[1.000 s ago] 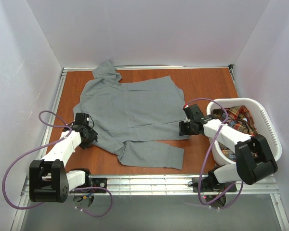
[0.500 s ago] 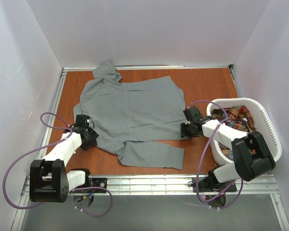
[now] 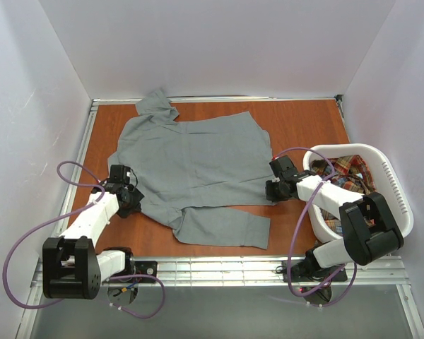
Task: Fold and stack the long sleeve shirts
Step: Fold the shirt
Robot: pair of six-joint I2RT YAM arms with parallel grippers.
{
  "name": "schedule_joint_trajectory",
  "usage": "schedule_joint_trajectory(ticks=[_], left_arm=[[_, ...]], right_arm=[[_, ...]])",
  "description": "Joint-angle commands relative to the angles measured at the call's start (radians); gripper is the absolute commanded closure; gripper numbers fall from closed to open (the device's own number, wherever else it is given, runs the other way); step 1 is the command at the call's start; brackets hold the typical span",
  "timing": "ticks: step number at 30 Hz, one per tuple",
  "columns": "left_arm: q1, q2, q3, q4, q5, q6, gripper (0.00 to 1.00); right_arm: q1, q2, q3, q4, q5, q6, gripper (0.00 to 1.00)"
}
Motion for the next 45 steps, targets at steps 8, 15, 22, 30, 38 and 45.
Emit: schedule_joint_trajectory(ticks=[8,15,22,30,38,45], left_arm=[[0.005,-0.07,0.174,-0.21,-0.056,0.014,1.0],[0.005,-0.124,0.228,-0.317,-0.144,0.017,1.0],[0.005,-0.046,0.286,-0.245,-0.171,0.07,0.99],[0.005,0.098,0.37,-0.123,-0.148,0.138,0.94],[0.005,0.241,0.381,-0.021,-0.136,0.195,0.96],[0.005,0.348,0.392,0.08,-0.112,0.216,0.91]], right_arm=[[-0.001,-0.066,0.005,-0.103,-0.022,-0.039,0.99],[-0.002,-0.144,0.086,-0.217,-0.025,-0.06,0.99],[-0.018,-0.088,0.284,-0.262,0.001,-0.078,0.99],[-0.021,0.069,0.44,-0.265,0.012,-0.082,0.99],[-0.042,0.225,0.517,-0.257,0.04,-0.082,0.99],[-0.082,0.331,0.573,-0.236,0.023,-0.055,0.87]])
